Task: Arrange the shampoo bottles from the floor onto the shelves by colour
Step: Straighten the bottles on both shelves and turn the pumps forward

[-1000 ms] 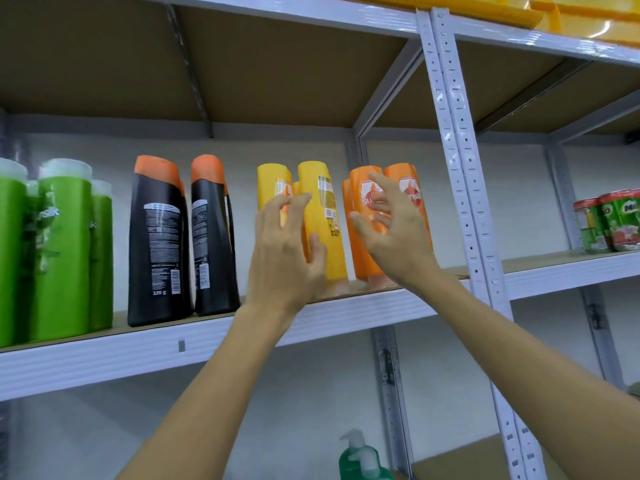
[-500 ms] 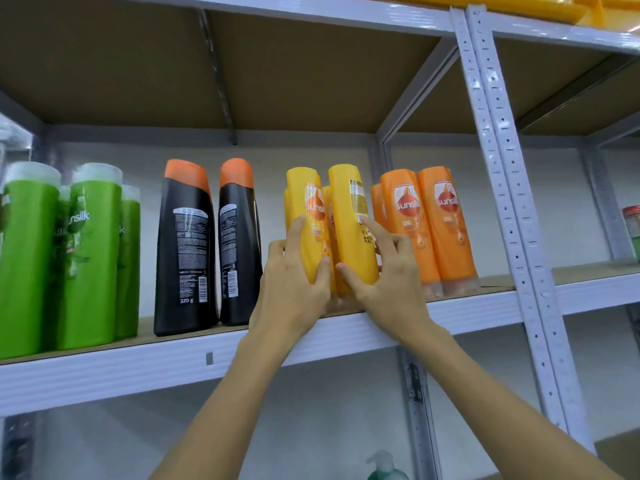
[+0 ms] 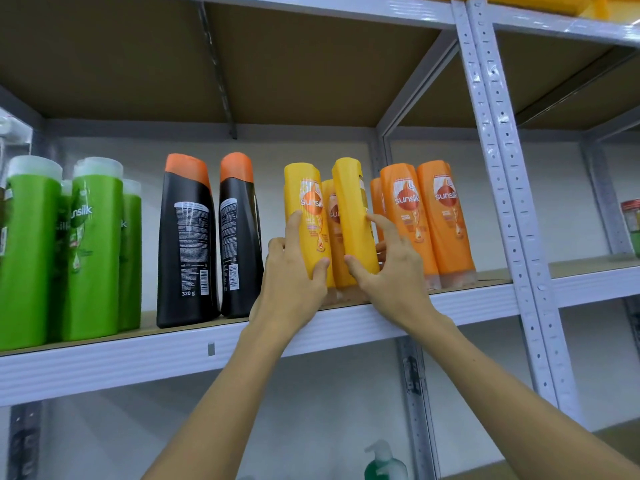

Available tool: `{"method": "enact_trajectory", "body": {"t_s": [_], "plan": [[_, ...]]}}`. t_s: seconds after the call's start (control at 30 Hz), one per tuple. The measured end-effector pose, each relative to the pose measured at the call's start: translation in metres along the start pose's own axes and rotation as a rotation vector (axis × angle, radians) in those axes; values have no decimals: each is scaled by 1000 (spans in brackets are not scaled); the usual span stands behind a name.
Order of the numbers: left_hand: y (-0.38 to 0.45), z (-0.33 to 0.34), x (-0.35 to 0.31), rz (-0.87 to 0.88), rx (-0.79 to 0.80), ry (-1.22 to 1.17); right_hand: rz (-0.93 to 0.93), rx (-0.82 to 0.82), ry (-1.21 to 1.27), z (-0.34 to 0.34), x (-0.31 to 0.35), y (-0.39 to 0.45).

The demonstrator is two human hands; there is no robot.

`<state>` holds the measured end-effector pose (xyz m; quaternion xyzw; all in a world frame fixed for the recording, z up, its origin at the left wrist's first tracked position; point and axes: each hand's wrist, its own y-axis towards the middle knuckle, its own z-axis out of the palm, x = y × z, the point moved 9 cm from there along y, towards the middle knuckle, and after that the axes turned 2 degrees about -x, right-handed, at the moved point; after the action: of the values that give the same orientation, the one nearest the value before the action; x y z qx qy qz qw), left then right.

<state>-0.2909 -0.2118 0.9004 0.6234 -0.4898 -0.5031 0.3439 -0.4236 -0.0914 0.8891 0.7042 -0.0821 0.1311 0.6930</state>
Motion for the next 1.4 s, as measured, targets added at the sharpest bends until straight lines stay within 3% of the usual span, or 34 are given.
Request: {"method": "enact_trajectory", "body": {"t_s": [0.87, 1.13, 1.4], "plan": [[-1, 9, 4, -30, 75, 83, 101, 273, 135, 6, -9, 3], [-8, 13, -1, -54, 140, 254, 109, 404, -19, 6, -6, -1], [-7, 13, 1, -63, 172, 218, 174, 461, -4, 9, -14, -2]]}}
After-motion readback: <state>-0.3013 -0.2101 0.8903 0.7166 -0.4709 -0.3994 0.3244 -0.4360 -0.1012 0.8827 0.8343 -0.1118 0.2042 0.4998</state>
